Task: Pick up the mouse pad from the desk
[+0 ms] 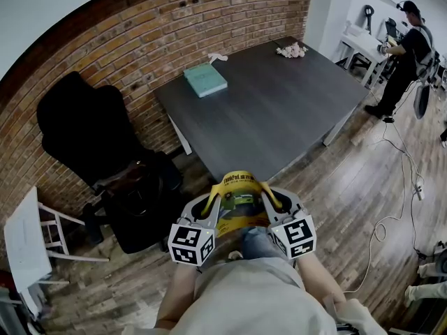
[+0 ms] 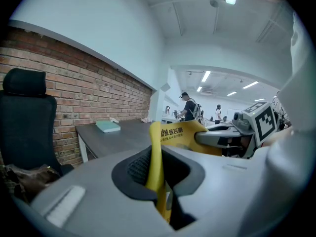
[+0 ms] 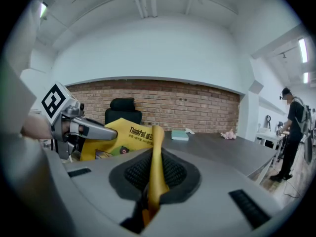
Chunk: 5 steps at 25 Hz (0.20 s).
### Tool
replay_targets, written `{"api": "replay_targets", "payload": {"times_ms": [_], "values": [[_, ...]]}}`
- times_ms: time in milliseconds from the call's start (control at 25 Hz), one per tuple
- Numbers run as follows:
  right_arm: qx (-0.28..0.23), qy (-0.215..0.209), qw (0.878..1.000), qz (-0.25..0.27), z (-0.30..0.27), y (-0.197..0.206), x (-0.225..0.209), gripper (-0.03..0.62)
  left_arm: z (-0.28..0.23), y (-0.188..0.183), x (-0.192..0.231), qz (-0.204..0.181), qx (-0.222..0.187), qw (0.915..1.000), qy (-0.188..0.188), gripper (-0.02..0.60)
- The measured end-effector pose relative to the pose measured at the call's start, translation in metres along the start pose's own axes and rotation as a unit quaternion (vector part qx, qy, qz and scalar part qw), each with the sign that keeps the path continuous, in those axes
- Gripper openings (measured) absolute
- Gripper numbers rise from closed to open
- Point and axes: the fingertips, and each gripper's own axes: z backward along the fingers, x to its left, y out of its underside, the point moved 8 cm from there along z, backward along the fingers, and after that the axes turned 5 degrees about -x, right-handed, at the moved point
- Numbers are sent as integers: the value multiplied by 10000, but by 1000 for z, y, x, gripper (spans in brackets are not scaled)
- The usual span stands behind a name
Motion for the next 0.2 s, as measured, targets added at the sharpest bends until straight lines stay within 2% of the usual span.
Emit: {"api": "replay_targets", "payload": {"times_ms": [200], "values": [[-16,-10,10000,-22,-5,0,-4,23,-5,-1,3,9,3,10000,13,29]]}}
